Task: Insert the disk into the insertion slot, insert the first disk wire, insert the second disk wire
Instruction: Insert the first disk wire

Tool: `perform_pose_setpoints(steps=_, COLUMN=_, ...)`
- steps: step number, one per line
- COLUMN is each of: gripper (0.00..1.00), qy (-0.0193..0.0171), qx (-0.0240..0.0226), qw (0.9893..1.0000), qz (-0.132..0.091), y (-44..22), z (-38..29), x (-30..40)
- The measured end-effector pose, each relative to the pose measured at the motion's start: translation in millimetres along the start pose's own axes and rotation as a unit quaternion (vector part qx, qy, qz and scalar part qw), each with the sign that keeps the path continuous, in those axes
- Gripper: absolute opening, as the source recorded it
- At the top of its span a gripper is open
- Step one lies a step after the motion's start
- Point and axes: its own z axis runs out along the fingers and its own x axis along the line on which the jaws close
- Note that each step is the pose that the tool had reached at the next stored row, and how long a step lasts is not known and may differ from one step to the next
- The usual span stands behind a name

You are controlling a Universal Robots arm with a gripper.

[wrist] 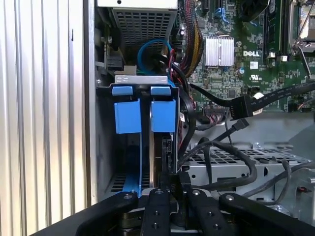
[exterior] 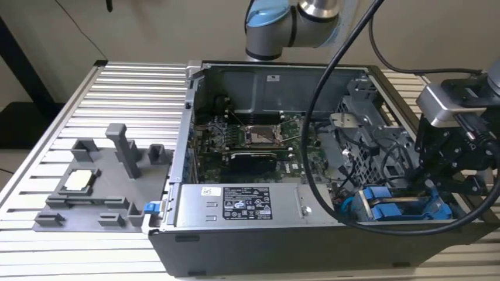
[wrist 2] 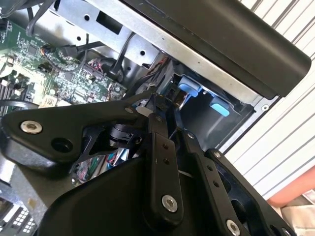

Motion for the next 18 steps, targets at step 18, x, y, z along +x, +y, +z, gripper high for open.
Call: perform_pose_setpoints(steps=18, gripper=0.19, qy=-0.006, qx=0.0006, qw=1.0, qz=0.0, y=-0.1, z=2.8, x=4.1)
